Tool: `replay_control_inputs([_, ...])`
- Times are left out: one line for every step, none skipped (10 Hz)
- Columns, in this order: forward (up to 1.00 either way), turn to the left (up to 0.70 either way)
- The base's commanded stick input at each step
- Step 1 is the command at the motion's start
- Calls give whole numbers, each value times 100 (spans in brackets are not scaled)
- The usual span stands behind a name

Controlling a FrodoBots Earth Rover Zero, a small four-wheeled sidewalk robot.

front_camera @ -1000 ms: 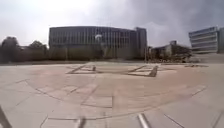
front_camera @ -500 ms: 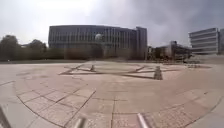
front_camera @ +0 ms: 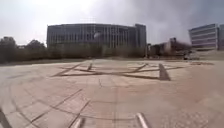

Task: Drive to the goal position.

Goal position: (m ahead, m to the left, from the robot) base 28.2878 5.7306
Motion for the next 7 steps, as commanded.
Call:
replay_control_inputs([100,0])
replay_control_inputs([100,0])
replay_control_inputs([100,0])
replay_control_inputs([100,0])
replay_control_inputs([100,0])
replay_control_inputs([100,0])
replay_control_inputs([100,0])
